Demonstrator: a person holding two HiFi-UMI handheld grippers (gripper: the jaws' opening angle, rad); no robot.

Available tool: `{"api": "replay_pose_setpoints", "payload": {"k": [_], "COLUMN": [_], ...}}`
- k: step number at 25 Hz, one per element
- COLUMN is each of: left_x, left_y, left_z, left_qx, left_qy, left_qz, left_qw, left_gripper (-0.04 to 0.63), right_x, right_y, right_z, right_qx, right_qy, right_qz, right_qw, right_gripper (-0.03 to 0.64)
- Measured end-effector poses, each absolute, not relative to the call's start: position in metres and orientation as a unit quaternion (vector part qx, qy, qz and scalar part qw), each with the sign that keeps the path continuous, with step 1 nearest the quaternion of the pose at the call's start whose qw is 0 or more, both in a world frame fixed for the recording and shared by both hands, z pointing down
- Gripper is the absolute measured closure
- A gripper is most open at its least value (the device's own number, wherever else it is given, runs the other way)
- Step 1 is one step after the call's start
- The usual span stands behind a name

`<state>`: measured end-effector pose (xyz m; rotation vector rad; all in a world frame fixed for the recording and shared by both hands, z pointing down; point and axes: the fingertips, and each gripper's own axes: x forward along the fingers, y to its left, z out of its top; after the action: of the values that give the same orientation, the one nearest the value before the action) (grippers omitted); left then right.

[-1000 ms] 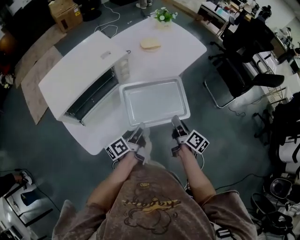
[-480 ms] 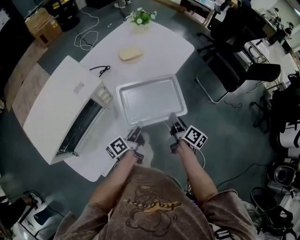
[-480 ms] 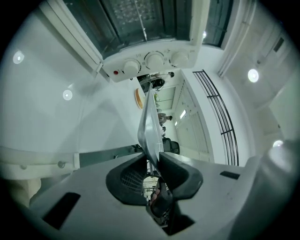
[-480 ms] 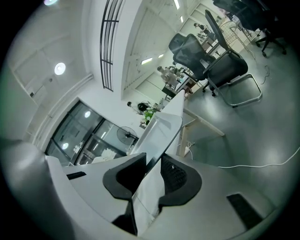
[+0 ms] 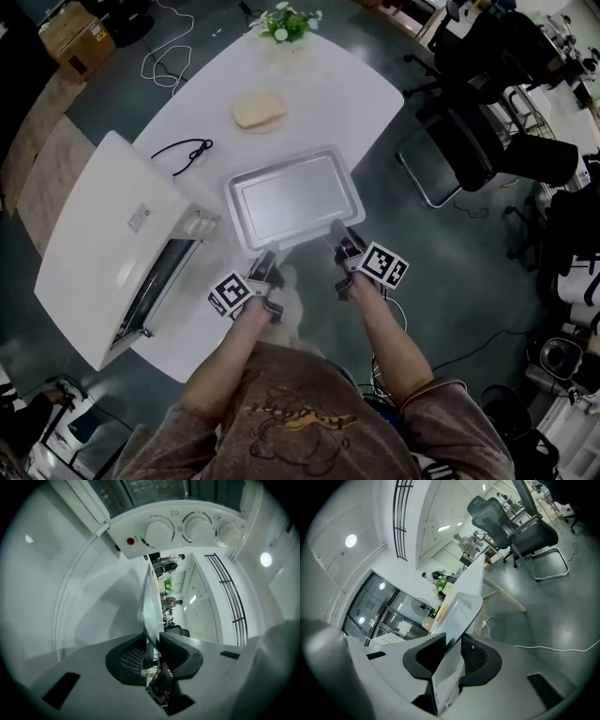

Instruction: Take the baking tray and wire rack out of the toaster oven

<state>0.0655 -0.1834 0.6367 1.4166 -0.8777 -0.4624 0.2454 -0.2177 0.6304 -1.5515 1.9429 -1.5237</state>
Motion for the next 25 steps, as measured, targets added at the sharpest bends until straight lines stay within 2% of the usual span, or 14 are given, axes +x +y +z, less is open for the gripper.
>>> {"api": "replay_pose_setpoints", "payload": {"k": [9,18,21,25], "left_x": [0.064,0.095,0.095,0.092], "left_y": [-0.199,-0.182,-0.175,-0.166], "left_z": [0.659,0.66,0.66,0.648], "left_qx": [0.595,0.576,0.582,0.597], "left_qy": [-0.401,-0.318,-0.318,-0.316], "left_qz": [-0.195,-0.195,-0.189,-0.189], "left_qw": [0.669,0.728,0.724,0.713], "left_gripper": [0.505,0.492,0.494,0.494], "right_x": [0.241,0.241,0.239,0.247], "right_y": [-0.244,-0.247,-0.244,-0.235], "right_z": [0.645,0.665,0.668,0.659], "right_qx": [-0.527,-0.547,-0.55,-0.554], "right_qy": [0.662,0.653,0.665,0.666], "right_qz": [-0.523,-0.518,-0.503,-0.496], "right_qw": [0.102,0.078,0.047,0.057], "right_gripper": [0.523,0.531,0.477,0.431]}}
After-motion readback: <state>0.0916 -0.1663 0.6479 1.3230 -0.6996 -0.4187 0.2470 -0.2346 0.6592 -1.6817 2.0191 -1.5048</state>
